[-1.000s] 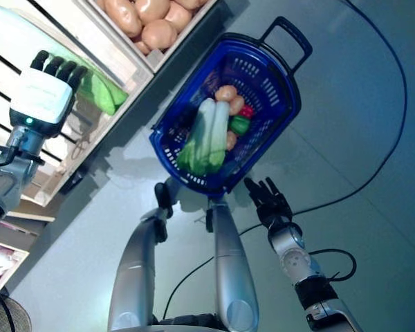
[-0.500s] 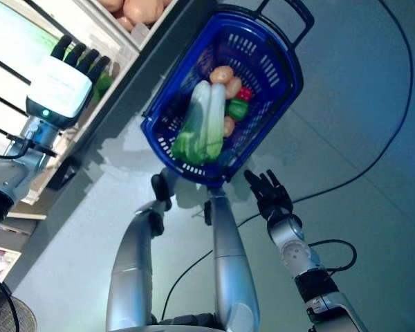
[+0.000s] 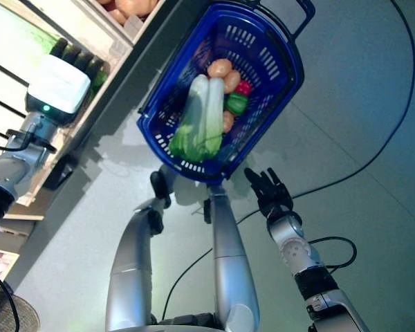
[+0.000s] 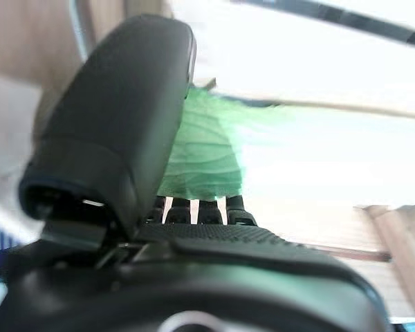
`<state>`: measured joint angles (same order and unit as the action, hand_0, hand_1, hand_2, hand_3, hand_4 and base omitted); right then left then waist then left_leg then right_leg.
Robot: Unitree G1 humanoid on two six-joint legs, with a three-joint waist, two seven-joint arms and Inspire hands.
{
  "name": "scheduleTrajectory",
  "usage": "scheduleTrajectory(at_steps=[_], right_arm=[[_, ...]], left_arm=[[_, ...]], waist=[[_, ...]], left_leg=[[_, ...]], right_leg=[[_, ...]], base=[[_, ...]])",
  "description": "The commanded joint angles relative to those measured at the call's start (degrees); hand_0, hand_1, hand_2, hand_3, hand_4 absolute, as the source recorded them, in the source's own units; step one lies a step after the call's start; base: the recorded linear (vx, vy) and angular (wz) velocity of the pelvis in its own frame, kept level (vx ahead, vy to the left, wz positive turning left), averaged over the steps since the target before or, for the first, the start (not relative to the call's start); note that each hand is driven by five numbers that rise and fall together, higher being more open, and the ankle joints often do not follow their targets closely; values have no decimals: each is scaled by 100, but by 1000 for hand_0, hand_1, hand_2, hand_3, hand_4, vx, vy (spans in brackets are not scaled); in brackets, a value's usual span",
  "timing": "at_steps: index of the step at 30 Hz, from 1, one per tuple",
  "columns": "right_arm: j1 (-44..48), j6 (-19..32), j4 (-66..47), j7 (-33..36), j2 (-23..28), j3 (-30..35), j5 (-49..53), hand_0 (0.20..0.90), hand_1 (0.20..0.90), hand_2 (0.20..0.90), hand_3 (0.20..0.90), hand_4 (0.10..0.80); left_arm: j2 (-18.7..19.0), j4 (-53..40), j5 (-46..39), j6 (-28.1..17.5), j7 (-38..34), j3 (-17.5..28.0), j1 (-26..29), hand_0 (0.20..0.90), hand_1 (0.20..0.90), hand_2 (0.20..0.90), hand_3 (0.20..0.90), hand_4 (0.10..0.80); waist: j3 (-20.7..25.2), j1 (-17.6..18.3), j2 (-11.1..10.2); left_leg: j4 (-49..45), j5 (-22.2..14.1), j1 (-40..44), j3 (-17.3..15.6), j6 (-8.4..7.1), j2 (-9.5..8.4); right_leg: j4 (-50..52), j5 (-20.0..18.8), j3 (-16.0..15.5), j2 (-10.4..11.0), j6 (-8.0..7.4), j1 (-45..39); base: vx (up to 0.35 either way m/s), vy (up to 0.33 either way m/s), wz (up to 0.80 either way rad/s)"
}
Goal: Put vegetables into the basket
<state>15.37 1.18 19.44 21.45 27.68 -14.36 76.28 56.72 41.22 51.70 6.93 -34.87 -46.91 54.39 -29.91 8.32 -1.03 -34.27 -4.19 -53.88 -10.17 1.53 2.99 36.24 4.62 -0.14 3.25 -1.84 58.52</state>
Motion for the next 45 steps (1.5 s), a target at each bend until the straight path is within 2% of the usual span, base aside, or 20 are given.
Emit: scheduleTrajectory(at_steps=[1, 2, 3, 4, 5, 7, 12, 17, 18, 19, 20, 22, 23, 27, 32, 33, 37, 40, 42, 45], right_arm=[[-323, 192, -444, 63, 301, 172, -277, 900, 900, 900, 900, 800], [-327, 205, -423, 50, 293, 175, -284, 900, 900, 900, 900, 800], [-355, 223, -419, 13, 292, 193, -296, 900, 900, 900, 900, 800], [-454, 242, -432, -1, 269, 181, -328, 900, 900, 900, 900, 800], [-455, 255, -439, 11, 259, 181, -329, 900, 900, 900, 900, 800], [-370, 254, -429, 12, 277, 205, -314, 900, 900, 900, 900, 800], [-342, 365, -498, -78, 268, 198, -180, 900, 900, 900, 900, 800], [-449, 463, -590, -217, 194, 180, -307, 900, 900, 900, 900, 800], [-441, 493, -583, -241, 173, 173, -300, 900, 900, 900, 900, 800], [-381, 504, -586, -258, 179, 190, -298, 900, 900, 900, 900, 800], [-366, 538, -572, -285, 149, 176, -301, 900, 900, 900, 900, 800], [-378, 514, -579, -309, 130, 194, -294, 900, 900, 900, 900, 800], [-480, 506, -665, -330, 105, 223, -366, 900, 900, 900, 900, 800], [-770, 645, -756, -358, 14, 259, -441, 900, 900, 900, 900, 800], [-1172, 798, -819, -527, -197, 339, -739, 900, 900, 900, 900, 800], [-1185, 799, -819, -531, -205, 340, -750, 900, 900, 900, 900, 800], [-1347, 840, -842, -648, -328, 471, -975, 900, 900, 900, 900, 800], [-1520, 881, -868, -742, -451, 598, -1128, 900, 900, 900, 900, 800], [-1591, 926, -870, -812, -514, 631, -1189, 900, 900, 900, 900, 800], [-1665, 967, -900, -955, -588, 695, -1514, 900, 900, 900, 900, 800]], left_arm=[[180, 9, -368, 439, -206, 503, 306, 761, 761, 761, 761, 707], [157, 28, -337, 431, -213, 530, 276, 684, 684, 684, 684, 656], [148, 46, -328, 452, -239, 594, 189, 524, 524, 524, 524, 549], [119, 61, -332, 483, -269, 614, 59, 361, 361, 361, 361, 441], [116, 107, -360, 483, -290, 651, 31, 300, 300, 300, 300, 400], [112, 178, -304, 479, -270, 702, 89, 300, 300, 300, 300, 400], [104, 130, -311, 506, -237, 721, 47, 300, 300, 300, 300, 400], [109, -55, -467, 492, -665, 778, -68, 300, 300, 300, 300, 400], [110, -73, -594, 410, -851, 822, -65, 300, 300, 300, 300, 400], [128, -71, -627, 396, -903, 853, -13, 300, 300, 300, 300, 400], [146, -83, -441, 90, -1060, 906, 29, 300, 300, 300, 300, 400], [173, -122, -314, -139, -1180, 960, 1, 300, 300, 300, 300, 400], [286, -405, -261, -390, -1343, 1073, -142, 300, 300, 300, 300, 400], [438, -862, -669, -639, -1641, 1490, -716, 300, 300, 300, 300, 400], [263, -1378, -1322, -1084, -2131, 2441, -1886, 300, 300, 300, 300, 400], [241, -1414, -1302, -1086, -2134, 2508, -1965, 300, 300, 300, 300, 400], [-95, -1873, -1620, -1387, -2403, 3238, -2786, 300, 300, 300, 300, 400], [-608, -2441, -1813, -1855, -2522, 3897, -3529, 300, 300, 300, 300, 400], [-950, -2771, -1759, -2229, -2640, 4187, -3844, 300, 300, 300, 300, 400], [-1322, -3331, -2253, -2703, -2470, 4534, -4126, 300, 300, 300, 300, 400]], waist=[[12, 47, 66], [12, 44, 58], [12, 32, 39], [12, 14, 33], [12, 11, 22], [12, 15, 4], [12, -14, -9], [12, -42, -19], [12, -51, -22], [12, -40, -28], [12, -51, -45], [12, -63, -55], [12, -98, -66], [12, -158, -54], [12, -314, -29], [12, -315, -28], [12, -467, -20], [55, -602, -36], [145, -684, -35], [279, -774, -33]], left_leg=[[85, -40, -62, 42, -123, -51], [101, -32, -55, 43, -123, -51], [139, -10, -21, 50, -128, -59], [112, -161, 146, 112, -172, -60], [106, -167, 149, 115, -175, -60], [145, -9, 3, 72, -133, -61], [198, 24, 19, 71, -127, -72], [206, -149, 308, 104, -162, -87], [238, -148, 381, 109, -157, -97], [282, 2, 259, 58, -116, -98], [339, 11, 382, 67, -118, -113], [389, 33, 481, 73, -129, -121], [500, 66, 673, 84, -135, -148], [818, 159, 1153, 88, -172, -185], [1461, 376, 1941, 155, -254, -280], [1508, 393, 1990, 160, -257, -288], [2024, 577, 2532, 232, -312, -340], [2366, 657, 3009, 311, -342, -375], [2512, 687, 3176, 385, -344, -394], [2648, 693, 3383, 495, -349, -410]], right_leg=[[-581, -450, -304, 171, -82, -292], [-598, -455, -310, 170, -82, -302], [-630, -468, -333, 164, -84, -343], [-571, -318, -318, 138, -128, -505], [-564, -310, -319, 134, -127, -512], [-601, -449, -341, 149, -78, -371], [-651, -483, -361, 167, -86, -391], [-576, -304, -362, 137, -137, -648], [-578, -293, -362, 129, -138, -708], [-625, -428, -378, 143, -95, -586], [-659, -417, -385, 136, -100, -706], [-706, -428, -391, 129, -101, -810], [-824, -439, -434, 128, -100, -1025], [-1079, -452, -483, 90, -113, -1519], [-1593, -468, -628, 137, -136, -2352], [-1635, -472, -639, 142, -137, -2406], [-2044, -469, -807, 200, -149, -3034], [-2328, -433, -989, 255, -158, -3578], [-2404, -391, -1053, 260, -149, -3772], [-2491, -320, -1116, 245, -127, -4036]], base=[[0, 0, 0], [0, 0, 0], [43, -7, 2], [41, -1, 2], [45, 5, 2], [-97, -4, 2], [-47, 11, 4], [13, 34, 2], [-93, 19, -1], [-89, 20, -1], [-82, 13, 0], [0, 0, 0], [0, 0, 0], [0, 0, 0], [5, -30, 0], [0, 0, 0], [-6, -61, 5], [1, -80, 8], [15, -51, 21], [19, -57, 20]])
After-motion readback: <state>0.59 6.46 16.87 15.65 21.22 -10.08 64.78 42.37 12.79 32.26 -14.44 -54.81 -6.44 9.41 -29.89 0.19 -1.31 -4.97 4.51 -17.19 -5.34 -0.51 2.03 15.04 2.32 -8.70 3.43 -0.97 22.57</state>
